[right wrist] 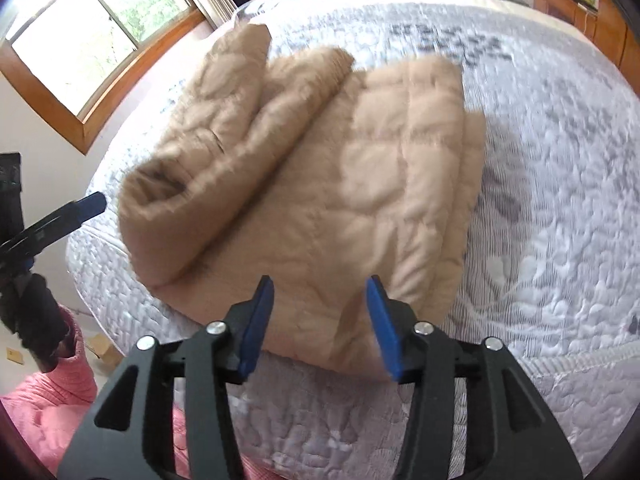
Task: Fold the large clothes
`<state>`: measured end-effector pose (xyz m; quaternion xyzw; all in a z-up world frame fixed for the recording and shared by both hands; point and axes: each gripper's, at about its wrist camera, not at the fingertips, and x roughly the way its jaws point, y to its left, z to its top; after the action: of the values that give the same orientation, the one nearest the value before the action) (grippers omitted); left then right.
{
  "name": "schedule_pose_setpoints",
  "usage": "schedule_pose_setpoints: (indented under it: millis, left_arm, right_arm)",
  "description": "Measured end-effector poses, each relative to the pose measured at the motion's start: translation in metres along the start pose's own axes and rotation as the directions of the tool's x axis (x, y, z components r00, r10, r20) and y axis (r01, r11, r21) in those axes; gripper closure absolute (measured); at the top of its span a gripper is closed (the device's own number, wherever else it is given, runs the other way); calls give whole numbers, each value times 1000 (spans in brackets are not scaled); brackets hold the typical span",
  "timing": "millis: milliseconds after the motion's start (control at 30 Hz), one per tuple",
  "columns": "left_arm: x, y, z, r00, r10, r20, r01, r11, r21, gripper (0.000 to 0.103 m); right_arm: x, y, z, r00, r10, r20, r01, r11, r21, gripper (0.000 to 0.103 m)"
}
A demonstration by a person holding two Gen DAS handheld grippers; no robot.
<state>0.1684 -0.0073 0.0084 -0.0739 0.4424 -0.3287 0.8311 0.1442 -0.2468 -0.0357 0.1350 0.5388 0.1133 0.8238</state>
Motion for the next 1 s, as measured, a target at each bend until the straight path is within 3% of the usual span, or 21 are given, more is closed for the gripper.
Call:
schedule_pose_setpoints:
  millis: [67, 167, 267, 500, 633, 700, 867, 1000]
  left_arm:
    - [-2, 14, 7, 990, 142, 18, -142, 990, -21, 59]
    - [7, 33, 15, 954, 300, 4, -300, 953, -34, 59]
    - [17, 53, 16, 953, 302, -42, -304, 950, -70, 59]
    - [36, 64, 24, 930, 362, -58, -366, 927, -81, 59]
    - [43, 69, 26, 922, 380, -71, -385, 920, -76, 59]
    - [44, 69, 27, 919, 389, -67, -393, 916, -73, 59]
    - [45, 72, 30, 922, 381, -67, -386, 918, -87, 59]
    - [39, 72, 32, 927, 372, -56, -376, 921, -106, 59]
  right_arm:
    - [-8, 2, 11, 1000, 7, 18, -7, 1000, 12, 39]
    - [-18, 3, 31, 998, 48, 30, -49, 998, 46, 29]
    - [-18, 7, 56, 995, 102, 2, -102, 993, 67, 19]
    - [28, 35, 97, 980, 129, -149, -117, 990, 84, 18]
    - [51, 50, 101, 977, 76, -198, -66, 996, 56, 19]
    - [59, 56, 99, 977, 32, -212, -26, 999, 30, 24]
    - [65, 65, 97, 983, -5, -185, -3, 999, -44, 64]
    - [42, 72, 96, 992, 21, -127, -35, 993, -111, 77]
